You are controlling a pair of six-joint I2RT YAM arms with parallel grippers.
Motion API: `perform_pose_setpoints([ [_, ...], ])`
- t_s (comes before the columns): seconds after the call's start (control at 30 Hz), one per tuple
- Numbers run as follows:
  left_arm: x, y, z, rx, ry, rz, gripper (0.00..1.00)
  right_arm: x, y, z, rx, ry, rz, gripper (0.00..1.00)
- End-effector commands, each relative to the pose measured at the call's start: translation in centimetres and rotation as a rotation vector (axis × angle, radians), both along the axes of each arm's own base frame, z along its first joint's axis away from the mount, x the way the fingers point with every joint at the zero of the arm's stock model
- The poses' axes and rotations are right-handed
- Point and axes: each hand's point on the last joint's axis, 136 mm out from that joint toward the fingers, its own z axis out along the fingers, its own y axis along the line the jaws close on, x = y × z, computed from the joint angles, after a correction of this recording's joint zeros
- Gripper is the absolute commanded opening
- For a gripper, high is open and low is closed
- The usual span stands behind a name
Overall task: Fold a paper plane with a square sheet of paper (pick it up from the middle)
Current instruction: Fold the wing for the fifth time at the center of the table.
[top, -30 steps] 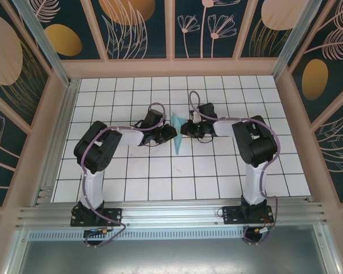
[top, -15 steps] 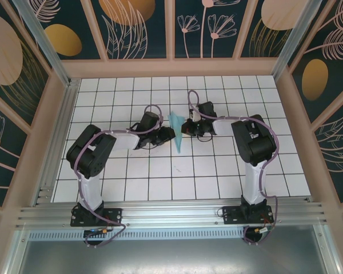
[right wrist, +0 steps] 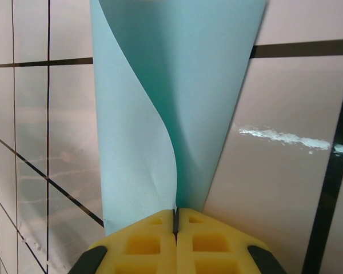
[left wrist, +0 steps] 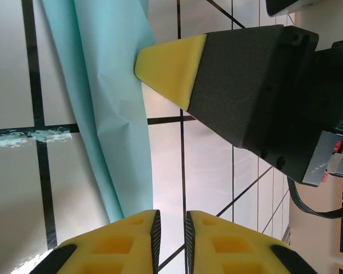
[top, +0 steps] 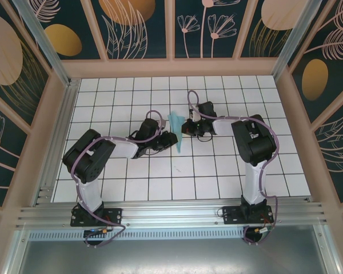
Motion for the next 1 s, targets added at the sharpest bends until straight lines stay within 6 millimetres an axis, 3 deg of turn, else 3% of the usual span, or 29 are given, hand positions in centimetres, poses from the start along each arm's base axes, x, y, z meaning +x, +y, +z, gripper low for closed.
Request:
perform_pose_setpoints([
  [0.0, 1.2, -1.0, 1.7, -0.027, -0.059, -0.012, 0.21, 0.3, 0.6, -0.2, -0.003, -0.011, 0.034, 0.01],
  [0.6, 1.3, -1.7, -1.6, 0.058, 0.003, -0.047, 0.18, 0.6, 0.6, -0.3, -0.018, -0.019, 0.044, 0.0],
  [0.97, 0.6, -2.3, -2.1, 0.028, 0.024, -0.076, 0.21, 0.7, 0.5, -0.5, -0.026, -0.017, 0.043, 0.0],
])
